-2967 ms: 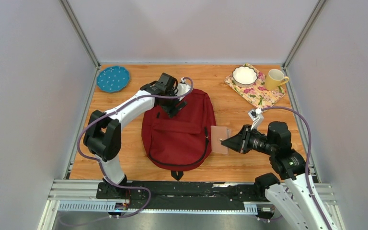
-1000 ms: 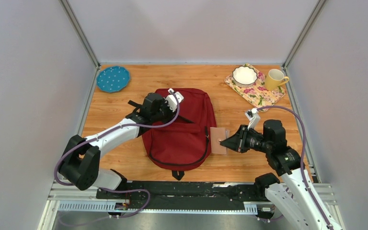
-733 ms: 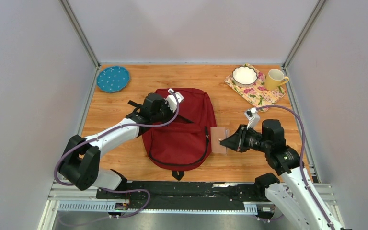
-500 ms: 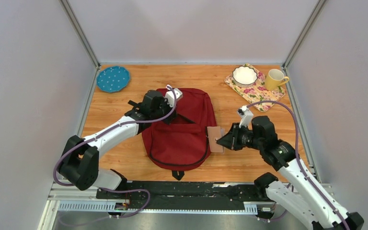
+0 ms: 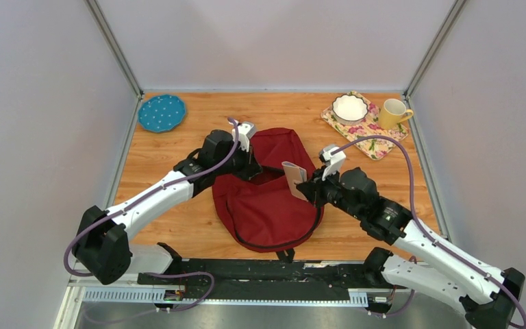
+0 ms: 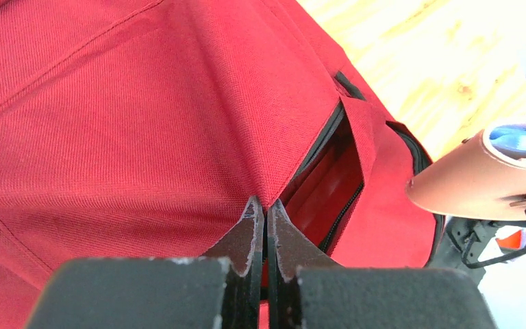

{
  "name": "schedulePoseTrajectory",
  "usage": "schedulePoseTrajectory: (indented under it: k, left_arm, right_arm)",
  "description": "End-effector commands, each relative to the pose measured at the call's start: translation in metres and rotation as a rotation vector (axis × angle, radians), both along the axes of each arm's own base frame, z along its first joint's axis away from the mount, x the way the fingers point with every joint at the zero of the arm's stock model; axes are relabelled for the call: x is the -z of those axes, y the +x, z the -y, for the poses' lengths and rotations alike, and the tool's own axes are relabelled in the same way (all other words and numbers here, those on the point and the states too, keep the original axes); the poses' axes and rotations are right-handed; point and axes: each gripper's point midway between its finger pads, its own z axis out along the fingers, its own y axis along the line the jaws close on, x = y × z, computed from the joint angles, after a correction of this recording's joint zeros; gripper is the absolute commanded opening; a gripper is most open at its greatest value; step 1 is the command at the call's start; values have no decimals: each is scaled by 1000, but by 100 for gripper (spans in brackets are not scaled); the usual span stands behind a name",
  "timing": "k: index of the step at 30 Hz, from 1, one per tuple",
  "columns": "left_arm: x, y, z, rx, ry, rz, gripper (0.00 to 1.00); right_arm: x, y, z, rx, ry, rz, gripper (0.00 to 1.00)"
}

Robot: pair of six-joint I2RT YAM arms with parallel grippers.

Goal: Pack the student bag
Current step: Place the personal item in the student bag.

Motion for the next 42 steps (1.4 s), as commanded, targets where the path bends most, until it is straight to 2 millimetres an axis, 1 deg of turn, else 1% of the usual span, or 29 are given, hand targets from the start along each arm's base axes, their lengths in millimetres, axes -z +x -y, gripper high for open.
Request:
schedulePoseTrajectory:
  k: [1, 2, 3, 4, 6, 7, 8, 9, 10, 12, 13, 15, 19, 20, 26, 29, 34, 36, 38, 40, 42]
  left_arm:
    - [-44, -10, 11, 29, -116, 31, 0]
    - [-42, -10, 11, 36, -106, 33, 0]
    - [-43, -9, 10, 40, -96, 44, 0]
    - [-40, -10, 10, 44, -87, 37, 0]
    - [-39, -9, 10, 52, -79, 40, 0]
    - [-38, -8, 10, 50, -77, 38, 0]
    - [-37, -8, 10, 51, -73, 35, 0]
    - [-37, -8, 10, 49, -76, 38, 0]
    - [-38, -7, 10, 47, -79, 40, 0]
    - [-39, -7, 12, 50, -90, 40, 0]
    - [-40, -7, 13, 50, -94, 39, 0]
    - [-42, -6, 12, 43, -102, 43, 0]
    - [-44, -5, 9, 32, -113, 45, 0]
    - [-45, -5, 8, 30, -116, 48, 0]
    - [-52, 2, -4, -9, -150, 62, 0]
    - [-54, 4, -6, -15, -161, 59, 0]
    - [-59, 9, -7, -19, -172, 57, 0]
    - [-62, 9, -6, -17, -180, 61, 0]
    - [-63, 7, -5, -9, -188, 59, 0]
    - [-64, 6, -6, -8, -192, 61, 0]
    - [-65, 6, -6, -7, -190, 66, 0]
  right_arm:
    - [-58, 23, -14, 27, 8, 326, 0]
    - [-59, 25, -15, 15, -30, 383, 0]
    - [-66, 28, -19, 21, -14, 428, 0]
    - [-61, 30, -25, 0, -39, 439, 0]
    - [-71, 36, -32, -4, -34, 530, 0]
    - [-70, 37, -37, -20, -36, 552, 0]
    - [-80, 39, -41, -18, -1, 599, 0]
    - [-78, 41, -43, -28, -28, 636, 0]
    - [-68, 44, -47, -37, -61, 640, 0]
    - [-68, 50, -50, -28, -76, 676, 0]
    - [-61, 53, -49, -25, -103, 688, 0]
    - [-60, 53, -54, -36, -91, 715, 0]
    - [-46, 46, -60, -95, -92, 733, 0]
    - [-37, 44, -60, -113, -105, 724, 0]
    - [-12, 24, -61, -214, -108, 700, 0]
    - [1, 18, -61, -250, -133, 685, 0]
    - [14, 10, -65, -289, -193, 702, 0]
    - [23, 14, -66, -279, -235, 687, 0]
    - [33, 23, -64, -243, -301, 670, 0]
    - [35, 28, -64, -218, -334, 655, 0]
    - [32, 31, -64, -188, -359, 673, 0]
